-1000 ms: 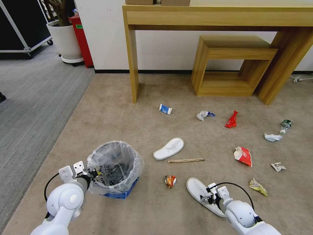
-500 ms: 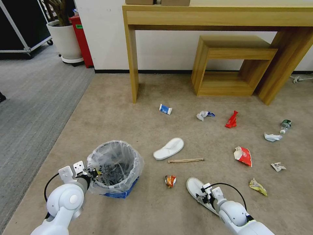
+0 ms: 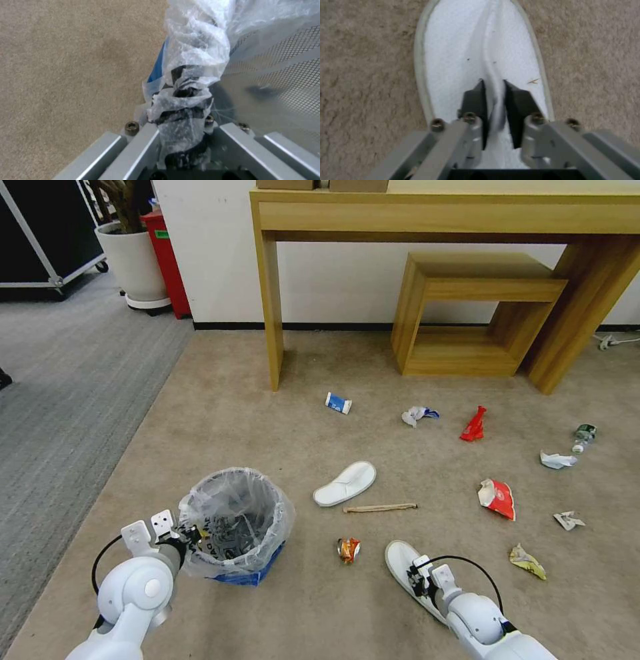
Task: Pick up the trash bin and place the garbage on the floor into it.
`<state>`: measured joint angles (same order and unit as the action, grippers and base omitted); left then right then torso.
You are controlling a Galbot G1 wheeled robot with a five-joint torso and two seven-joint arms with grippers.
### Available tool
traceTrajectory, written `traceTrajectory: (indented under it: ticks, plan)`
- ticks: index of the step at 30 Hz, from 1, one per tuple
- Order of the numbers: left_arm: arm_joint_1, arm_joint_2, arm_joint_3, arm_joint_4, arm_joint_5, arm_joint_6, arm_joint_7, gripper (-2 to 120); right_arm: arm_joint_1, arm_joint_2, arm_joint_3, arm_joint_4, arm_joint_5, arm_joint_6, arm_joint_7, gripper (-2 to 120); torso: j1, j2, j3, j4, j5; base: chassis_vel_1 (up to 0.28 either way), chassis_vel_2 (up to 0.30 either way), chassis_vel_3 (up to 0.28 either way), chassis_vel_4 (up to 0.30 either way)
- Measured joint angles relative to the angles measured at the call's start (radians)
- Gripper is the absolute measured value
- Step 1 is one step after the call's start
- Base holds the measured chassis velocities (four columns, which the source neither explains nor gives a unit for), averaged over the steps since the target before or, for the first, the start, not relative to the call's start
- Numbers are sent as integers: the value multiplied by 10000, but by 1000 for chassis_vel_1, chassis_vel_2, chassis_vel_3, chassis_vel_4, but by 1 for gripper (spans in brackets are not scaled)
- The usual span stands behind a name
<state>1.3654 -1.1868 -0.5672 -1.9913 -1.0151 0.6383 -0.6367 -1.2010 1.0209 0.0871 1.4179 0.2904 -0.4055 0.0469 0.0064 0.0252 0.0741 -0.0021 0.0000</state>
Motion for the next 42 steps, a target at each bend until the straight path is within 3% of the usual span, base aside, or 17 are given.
traceTrajectory:
  ticks: [2,8,11,13,16,26,32,42]
  plan:
    - [-2,14,0,0,0,-2,3,0,-13,-2,24,-11,7,45,-1,0,0,0,0,0,1,0,0,0,0]
    - [-6,28,0,2,0,-3,3,0,-111,6,162,-3,78,282,-4,0,0,0,0,0,1,0,0,0,0]
    - [0,68,-9,7,-3,-3,2,0,-360,-97,619,324,723,1442,-387,0,0,0,0,0,5,0,0,0,0]
    - [3,73,-14,8,-3,-3,3,0,-407,-125,714,419,803,1571,-459,0,0,0,0,0,5,0,0,0,0]
    - [29,101,-29,5,-5,-3,3,0,-947,-483,1608,1832,1674,2439,-1028,0,0,0,0,0,3,0,0,0,0]
    - [124,123,8,-239,-39,17,3,0,-1310,-943,2515,4866,2850,3707,-1814,0,0,0,0,-1,0,0,0,0,0]
    - [248,118,41,-464,-127,95,-30,0,-560,-1195,2285,6455,3597,4681,-2434,0,0,0,-1,0,1,0,0,0,0]
    - [474,317,76,-1038,-588,284,-247,0,882,-1448,972,7176,4128,5955,-3098,0,0,1,0,0,2,0,0,0,0]
